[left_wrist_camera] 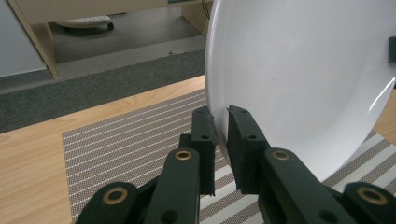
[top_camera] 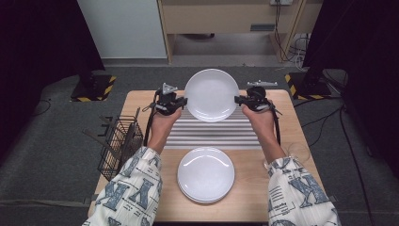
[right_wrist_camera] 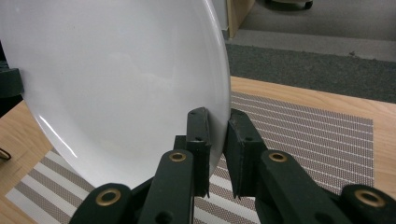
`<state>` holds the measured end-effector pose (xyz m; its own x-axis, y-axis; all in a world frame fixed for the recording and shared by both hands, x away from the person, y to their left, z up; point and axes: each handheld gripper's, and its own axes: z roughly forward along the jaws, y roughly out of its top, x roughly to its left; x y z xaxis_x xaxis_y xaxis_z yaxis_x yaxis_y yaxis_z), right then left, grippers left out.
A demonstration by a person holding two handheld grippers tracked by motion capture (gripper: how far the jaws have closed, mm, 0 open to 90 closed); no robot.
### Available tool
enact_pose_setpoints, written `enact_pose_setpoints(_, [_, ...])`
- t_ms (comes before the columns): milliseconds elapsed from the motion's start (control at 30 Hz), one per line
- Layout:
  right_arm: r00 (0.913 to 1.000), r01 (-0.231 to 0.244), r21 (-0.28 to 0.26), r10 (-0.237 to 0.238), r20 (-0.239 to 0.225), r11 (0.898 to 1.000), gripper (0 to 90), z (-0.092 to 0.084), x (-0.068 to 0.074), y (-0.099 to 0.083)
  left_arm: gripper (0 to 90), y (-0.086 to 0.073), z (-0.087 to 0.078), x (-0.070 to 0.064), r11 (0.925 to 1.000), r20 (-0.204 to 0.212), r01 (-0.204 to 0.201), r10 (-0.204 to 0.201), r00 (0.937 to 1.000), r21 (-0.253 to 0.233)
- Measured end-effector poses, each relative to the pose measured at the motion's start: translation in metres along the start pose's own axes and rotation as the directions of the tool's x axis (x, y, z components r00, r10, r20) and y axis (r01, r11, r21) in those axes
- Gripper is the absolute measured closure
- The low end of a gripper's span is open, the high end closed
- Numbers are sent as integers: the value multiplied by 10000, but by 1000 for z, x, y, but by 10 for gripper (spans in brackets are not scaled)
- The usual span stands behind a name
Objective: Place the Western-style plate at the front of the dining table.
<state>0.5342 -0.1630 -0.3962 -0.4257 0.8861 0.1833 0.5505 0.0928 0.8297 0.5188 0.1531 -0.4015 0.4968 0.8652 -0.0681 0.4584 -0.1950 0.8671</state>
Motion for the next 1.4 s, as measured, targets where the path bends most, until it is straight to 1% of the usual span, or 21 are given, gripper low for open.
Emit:
enact_pose_setpoints(67, [10000,-43,24,43,6,10000,800,1,-1,-3,805,-2,1,-1,10000,-12,11,-11,10000,-3])
enact_pose_setpoints(100, [10000,-45,45,45,9,10000,800,2,-1,-4,805,-2,0,0,10000,-13,-52,52,10000,47])
enact_pose_setpoints(167, [10000,-35,112,35,12,9999,799,4,-1,-6,806,-4,1,0,10000,-57,5,-5,10000,12])
enact_pose_setpoints(200, [10000,-15,126,14,8,9999,799,5,0,-7,807,-5,1,1,10000,-65,-26,27,10000,50])
enact_pose_setpoints(233, [10000,-68,146,68,-3,9999,799,6,0,-8,807,-6,1,1,10000,-87,38,-38,10000,33])
enact_pose_setpoints(333, [10000,-30,241,30,2,9997,798,10,1,-12,808,-10,3,2,9999,-137,60,-59,9999,101])
enact_pose_setpoints(367, [10000,-57,287,57,-3,9996,798,10,1,-13,808,-11,3,2,9999,-155,6,-4,9999,156])
enact_pose_setpoints(433, [10000,-3,360,2,17,9994,797,12,0,-14,808,-13,5,2,9999,-132,101,-99,9999,127])
enact_pose_setpoints(600, [10000,-75,478,72,58,9988,796,16,-2,-19,807,-18,8,1,9996,-88,96,-94,9999,261])
enact_pose_setpoints(767, [9999,-108,577,103,89,9983,796,18,-4,-22,806,-23,12,0,9994,-72,191,-189,9998,288])
enact_pose_setpoints(900, [9999,-95,632,91,74,9980,796,19,-6,-25,806,-25,13,-1,9993,-61,141,-139,9999,354])
enact_pose_setpoints(1000, [9999,-95,693,91,72,9976,795,21,-7,-26,805,-28,14,-1,9992,-57,210,-208,9998,343])
enact_pose_setpoints(1067, [9999,-93,761,88,71,9971,794,22,-7,-27,805,-30,15,0,9988,-59,263,-261,9996,405])
enact_pose_setpoints(1167, [10000,-82,816,81,15,9966,795,25,-5,-28,806,-33,14,2,9986,-77,377,-375,9993,374])
enact_pose_setpoints(1400, [10000,-31,992,39,-84,9951,795,30,-3,-31,809,-37,13,5,9981,-139,432,-426,9990,435])
